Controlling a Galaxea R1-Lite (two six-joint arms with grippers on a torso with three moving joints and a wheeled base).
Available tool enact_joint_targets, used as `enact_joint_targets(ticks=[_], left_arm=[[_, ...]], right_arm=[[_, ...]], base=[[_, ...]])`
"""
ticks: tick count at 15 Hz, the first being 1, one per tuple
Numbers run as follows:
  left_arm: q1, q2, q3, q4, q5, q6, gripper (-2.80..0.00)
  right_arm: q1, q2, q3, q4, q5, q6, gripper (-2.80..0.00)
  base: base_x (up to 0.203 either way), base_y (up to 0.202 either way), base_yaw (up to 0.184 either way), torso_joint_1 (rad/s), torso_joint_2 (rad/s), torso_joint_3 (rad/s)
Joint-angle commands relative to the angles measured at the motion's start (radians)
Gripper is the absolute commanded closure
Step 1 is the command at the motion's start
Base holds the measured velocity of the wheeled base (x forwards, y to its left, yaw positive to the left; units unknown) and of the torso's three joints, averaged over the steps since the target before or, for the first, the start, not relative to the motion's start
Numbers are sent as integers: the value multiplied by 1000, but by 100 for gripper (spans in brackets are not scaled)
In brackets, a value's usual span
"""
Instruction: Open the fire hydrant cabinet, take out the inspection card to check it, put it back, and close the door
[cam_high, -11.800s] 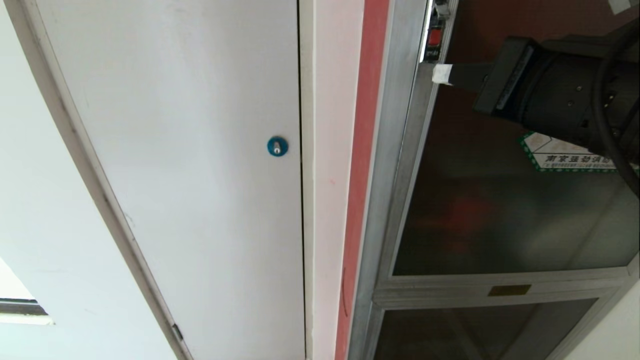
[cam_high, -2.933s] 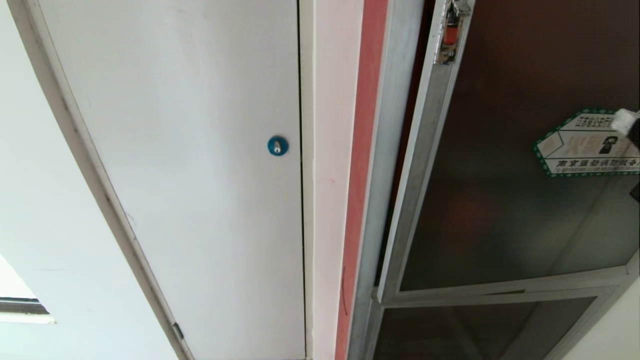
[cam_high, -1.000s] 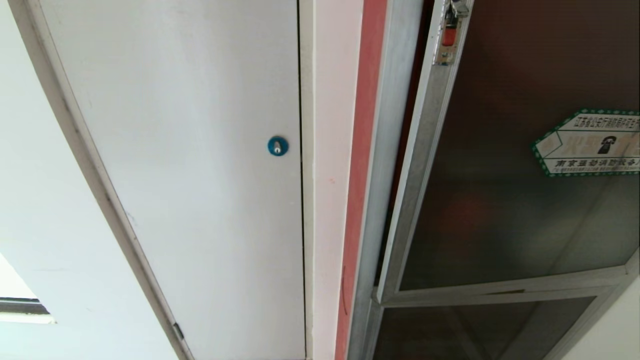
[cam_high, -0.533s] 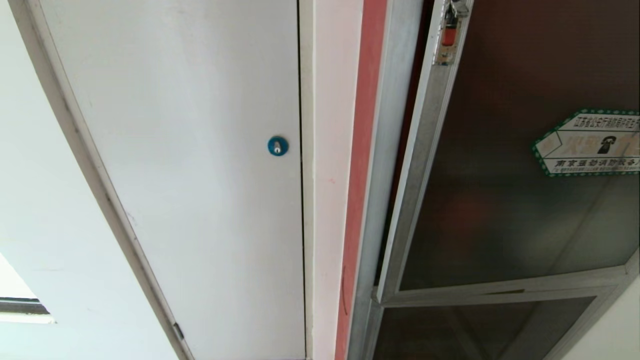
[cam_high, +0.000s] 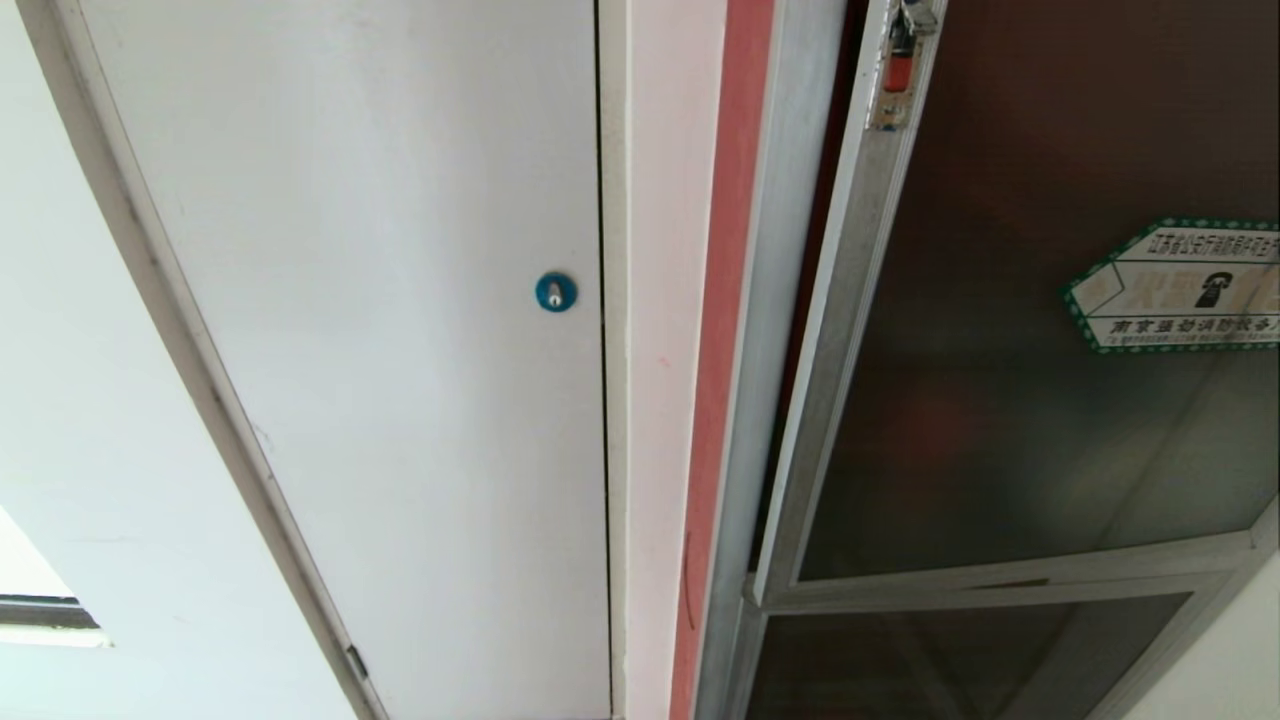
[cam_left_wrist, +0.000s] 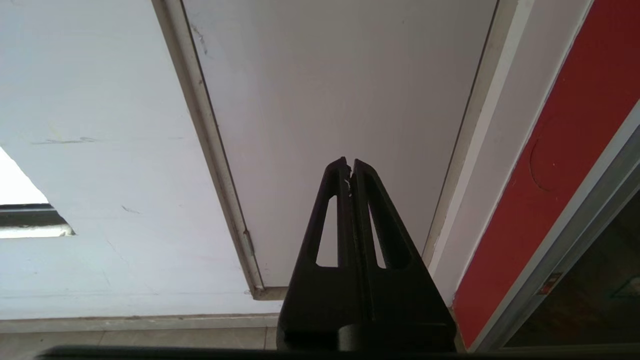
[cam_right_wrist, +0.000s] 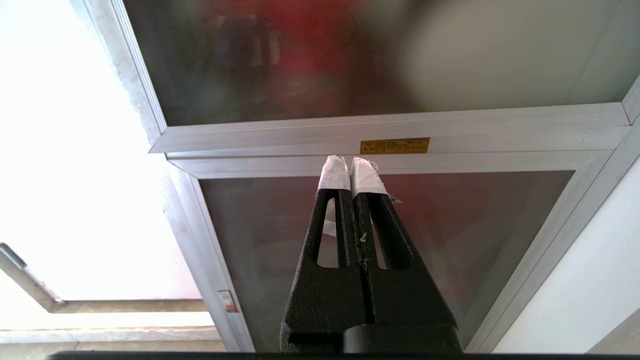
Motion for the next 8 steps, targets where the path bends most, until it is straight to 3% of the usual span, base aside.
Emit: enact_joint_targets(ticks=[1,5,8], left_arm=[[0,1,0,0,-1,5,0],[0,1,-13,-1,-5,51,0],[0,45,-150,1,-50,54,0]], right_arm=[[0,2,3,-1,0,-1,0],[0,2,3,-1,0,1,0],[0,2,3,-1,0,-1,0]], base=[[0,0,0,0,0,0],[0,0,0,0,0,0],[0,0,0,0,0,0]])
